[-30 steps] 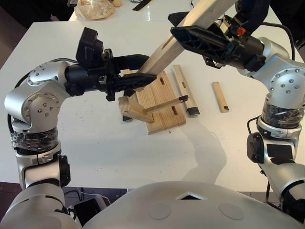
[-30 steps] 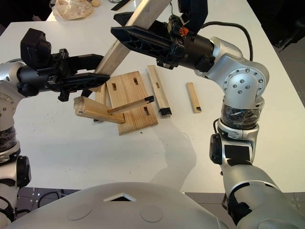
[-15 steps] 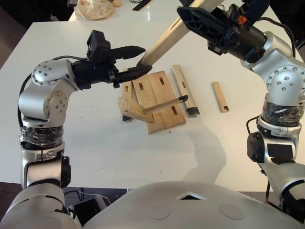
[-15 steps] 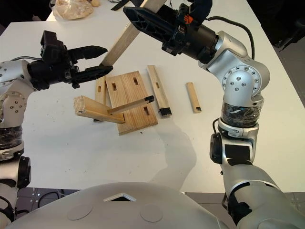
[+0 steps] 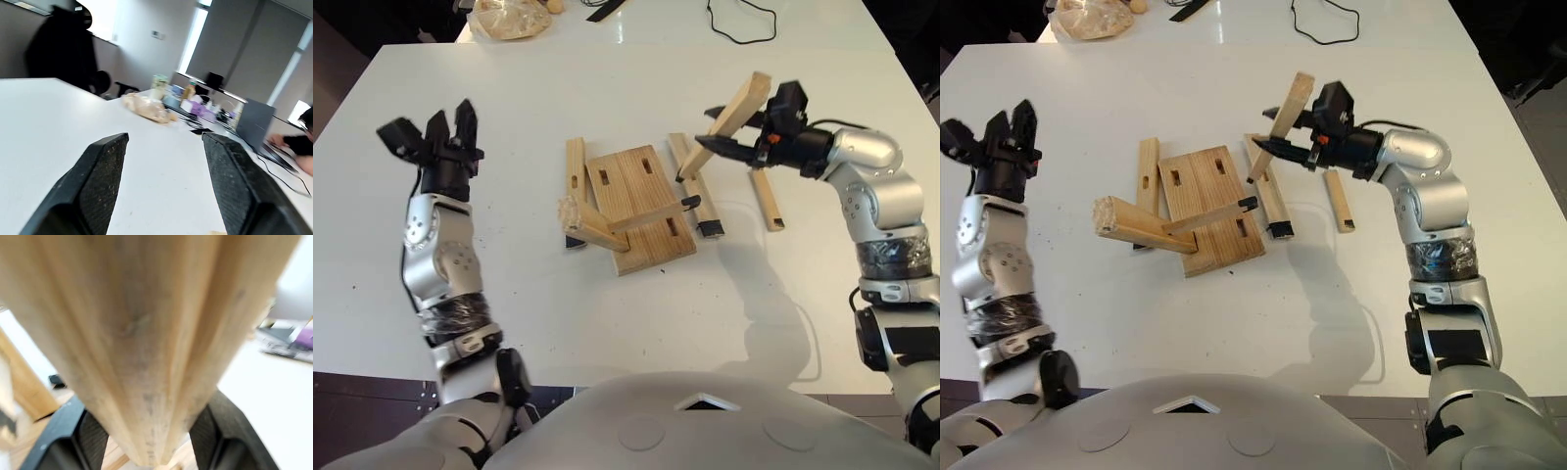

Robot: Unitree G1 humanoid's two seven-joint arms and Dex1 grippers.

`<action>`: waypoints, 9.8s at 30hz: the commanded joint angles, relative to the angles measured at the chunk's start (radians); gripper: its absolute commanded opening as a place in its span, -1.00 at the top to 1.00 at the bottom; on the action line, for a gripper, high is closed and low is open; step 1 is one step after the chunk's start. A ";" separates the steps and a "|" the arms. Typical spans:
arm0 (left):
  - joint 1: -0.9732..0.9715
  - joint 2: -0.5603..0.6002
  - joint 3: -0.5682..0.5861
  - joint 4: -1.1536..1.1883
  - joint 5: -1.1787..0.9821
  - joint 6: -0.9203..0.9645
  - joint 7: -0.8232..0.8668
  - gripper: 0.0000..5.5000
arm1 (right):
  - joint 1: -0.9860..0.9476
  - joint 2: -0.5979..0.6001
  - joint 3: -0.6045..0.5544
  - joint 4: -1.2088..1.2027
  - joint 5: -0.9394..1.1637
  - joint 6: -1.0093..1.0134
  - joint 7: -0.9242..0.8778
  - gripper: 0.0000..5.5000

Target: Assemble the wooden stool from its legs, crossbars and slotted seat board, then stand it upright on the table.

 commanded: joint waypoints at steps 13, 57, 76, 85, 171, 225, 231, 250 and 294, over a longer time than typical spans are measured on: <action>0.060 -0.132 0.005 -0.051 -0.017 -0.017 0.207 -0.02 | 0.235 -0.055 -0.011 -0.333 0.127 0.184 -0.020 0.27; -0.008 -0.139 -0.033 0.137 0.010 -0.126 0.166 -0.02 | 0.040 -0.029 0.055 -0.114 0.185 0.203 0.224 0.27; -0.013 -0.132 -0.050 0.144 -0.002 -0.126 0.146 -0.02 | 0.017 -0.025 0.084 -0.075 0.094 0.125 0.218 0.27; -0.014 -0.131 -0.105 0.081 0.006 -0.093 0.128 -0.02 | 0.011 0.001 0.182 -0.028 -0.035 0.087 0.154 0.27; -0.141 0.400 0.101 -0.492 -0.144 0.460 0.150 0.64 | -0.094 -0.058 0.327 -0.087 -0.145 0.229 -0.029 0.27; 0.360 -0.007 -0.700 -0.727 0.434 0.323 0.201 1.00 | 0.377 0.407 0.227 -0.651 -0.628 0.329 -1.013 0.77; 0.314 -0.043 -0.694 -0.617 0.489 0.273 0.204 1.00 | 0.339 0.434 0.237 -0.569 -0.641 0.316 -1.009 0.99; 0.295 -0.060 -0.983 -0.715 0.481 0.461 0.056 1.00 | 0.351 0.466 0.399 -0.726 -0.442 0.481 -0.822 0.99; -0.087 0.253 -0.405 -0.584 -0.687 0.827 0.219 1.00 | 0.013 0.143 0.053 -0.319 0.119 0.381 -0.367 0.99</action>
